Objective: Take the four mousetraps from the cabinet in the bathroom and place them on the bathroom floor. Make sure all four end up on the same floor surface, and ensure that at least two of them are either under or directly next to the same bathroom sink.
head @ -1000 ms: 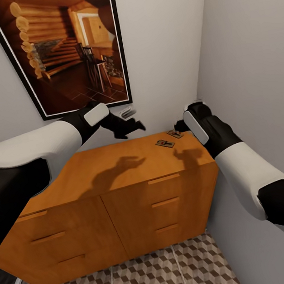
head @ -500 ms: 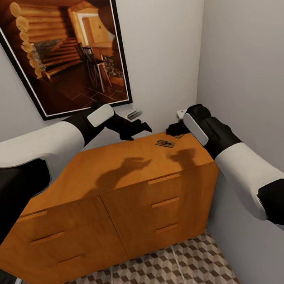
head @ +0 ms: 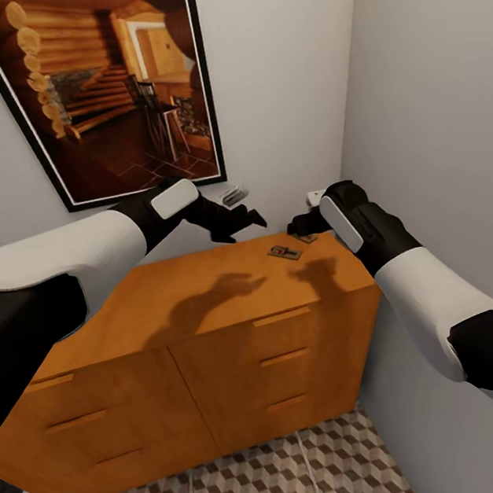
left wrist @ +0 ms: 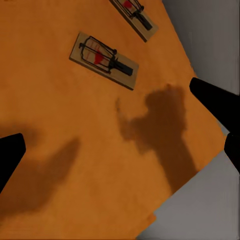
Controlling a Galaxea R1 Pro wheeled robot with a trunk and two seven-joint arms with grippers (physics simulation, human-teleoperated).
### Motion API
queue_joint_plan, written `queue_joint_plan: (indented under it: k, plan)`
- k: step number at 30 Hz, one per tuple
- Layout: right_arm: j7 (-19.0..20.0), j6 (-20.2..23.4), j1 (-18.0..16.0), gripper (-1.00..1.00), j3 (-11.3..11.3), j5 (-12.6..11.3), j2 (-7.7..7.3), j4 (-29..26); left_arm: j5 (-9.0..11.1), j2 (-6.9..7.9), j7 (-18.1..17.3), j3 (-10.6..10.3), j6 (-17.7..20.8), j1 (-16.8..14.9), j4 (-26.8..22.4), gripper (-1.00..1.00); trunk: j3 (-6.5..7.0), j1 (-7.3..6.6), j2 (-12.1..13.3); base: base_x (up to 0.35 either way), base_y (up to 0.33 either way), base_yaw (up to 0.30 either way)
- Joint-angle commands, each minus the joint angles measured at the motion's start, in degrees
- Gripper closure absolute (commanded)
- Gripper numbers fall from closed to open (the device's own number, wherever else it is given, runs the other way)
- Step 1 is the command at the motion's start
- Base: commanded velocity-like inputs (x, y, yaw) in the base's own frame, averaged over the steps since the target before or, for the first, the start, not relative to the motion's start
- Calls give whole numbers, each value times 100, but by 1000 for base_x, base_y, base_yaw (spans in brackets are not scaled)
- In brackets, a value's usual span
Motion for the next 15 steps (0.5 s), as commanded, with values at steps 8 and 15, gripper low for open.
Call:
queue_joint_plan:
  k: [8, 15]
  plan:
    - [-56, 22, -12, -100, 12, -57, -121, -109, 55, 0, 30, 267, 8, -12, 0, -100, -6, 1, -3, 26, -15, 0]
    - [-68, 27, -17, -100, 16, -56, -187, -297, 55, 5, 97, 379, 2, -12, 17, -100, -6, 1, -3, 27, -3, 0]
